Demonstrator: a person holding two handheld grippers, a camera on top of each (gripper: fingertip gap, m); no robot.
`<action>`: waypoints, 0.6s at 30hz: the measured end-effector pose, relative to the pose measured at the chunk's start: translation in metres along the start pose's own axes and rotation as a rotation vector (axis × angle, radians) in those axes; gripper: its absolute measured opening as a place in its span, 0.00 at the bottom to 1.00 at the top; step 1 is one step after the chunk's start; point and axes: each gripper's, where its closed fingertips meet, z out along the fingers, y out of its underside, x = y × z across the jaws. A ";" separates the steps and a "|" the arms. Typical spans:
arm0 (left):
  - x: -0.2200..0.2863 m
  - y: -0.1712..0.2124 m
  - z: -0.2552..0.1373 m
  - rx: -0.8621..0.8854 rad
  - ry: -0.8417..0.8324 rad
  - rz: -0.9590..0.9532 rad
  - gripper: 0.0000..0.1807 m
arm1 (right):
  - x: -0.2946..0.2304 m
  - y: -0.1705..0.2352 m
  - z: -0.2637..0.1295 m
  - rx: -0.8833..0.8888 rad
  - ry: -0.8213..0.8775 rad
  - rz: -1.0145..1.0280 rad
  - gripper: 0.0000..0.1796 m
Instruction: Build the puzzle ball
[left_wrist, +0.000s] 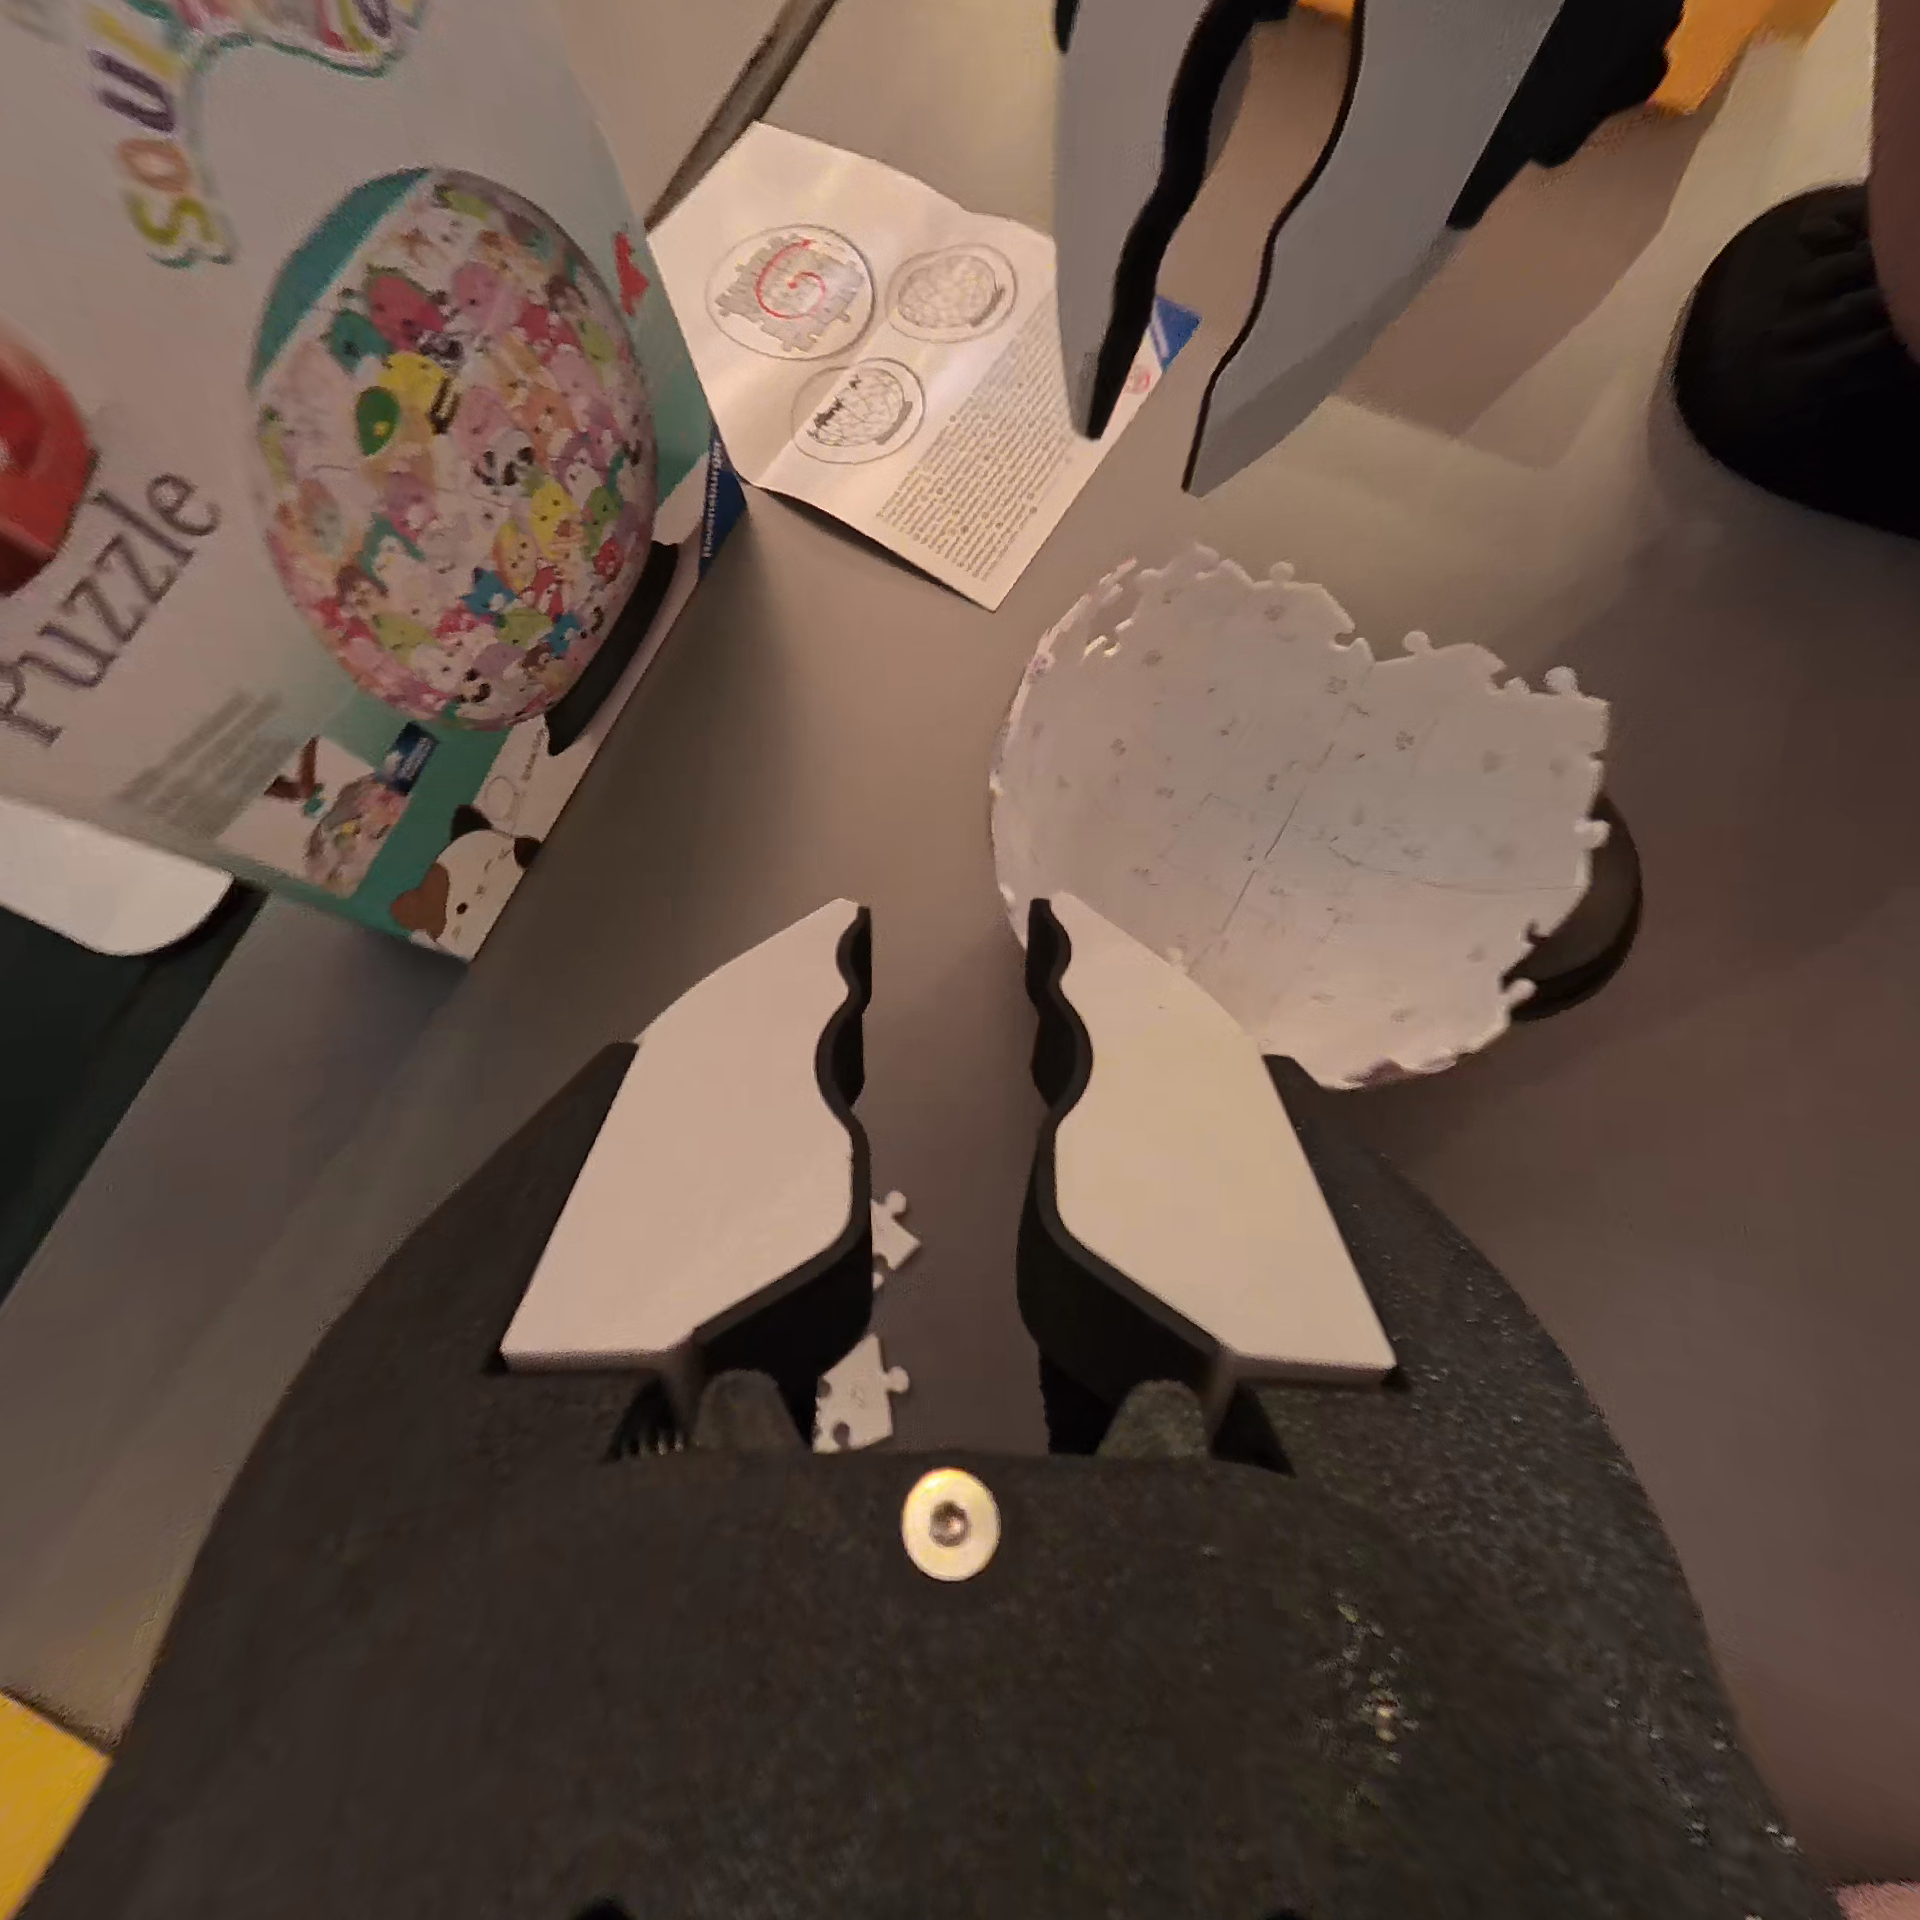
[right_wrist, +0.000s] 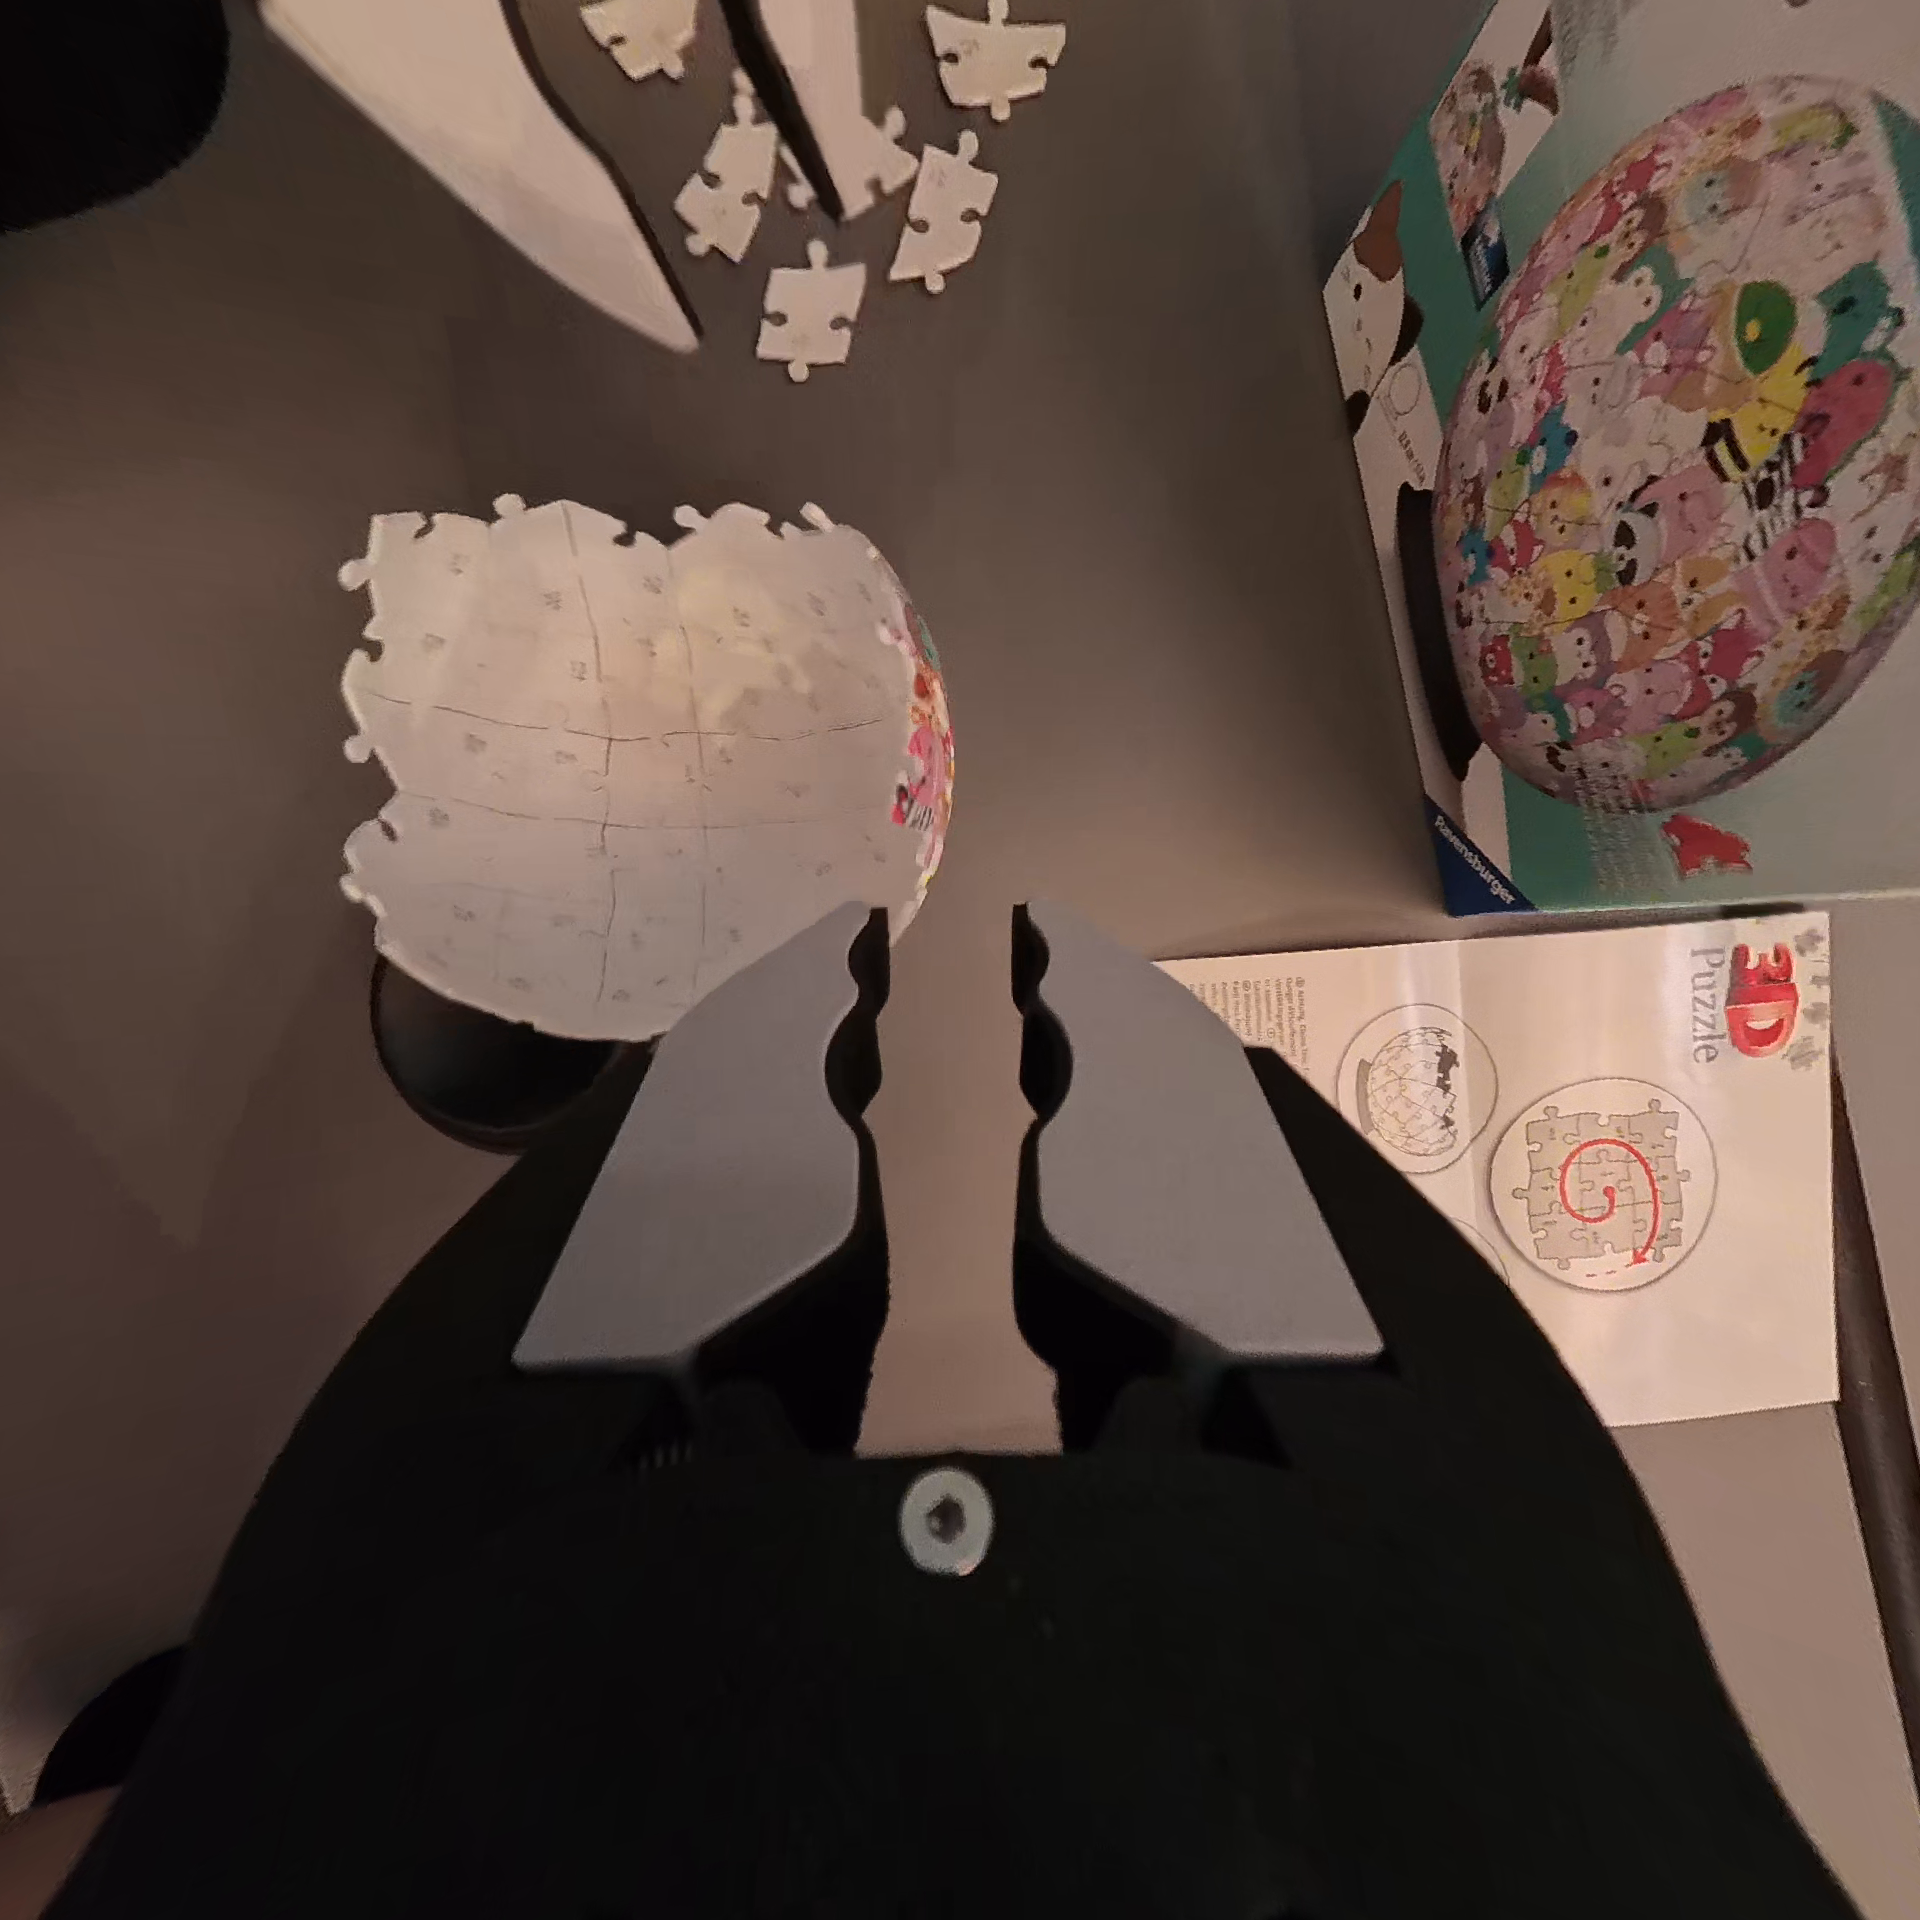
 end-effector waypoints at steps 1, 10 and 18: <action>0.003 0.000 -0.009 0.034 0.002 -0.030 0.16 | -0.001 0.002 -0.004 0.027 0.000 -0.015 0.13; 0.045 0.038 -0.050 0.071 0.027 0.018 0.36 | -0.040 0.074 0.029 0.080 -0.056 -0.180 0.33; 0.062 0.072 0.006 0.060 0.124 -0.002 0.42 | -0.042 0.057 0.057 0.220 -0.070 -0.212 0.38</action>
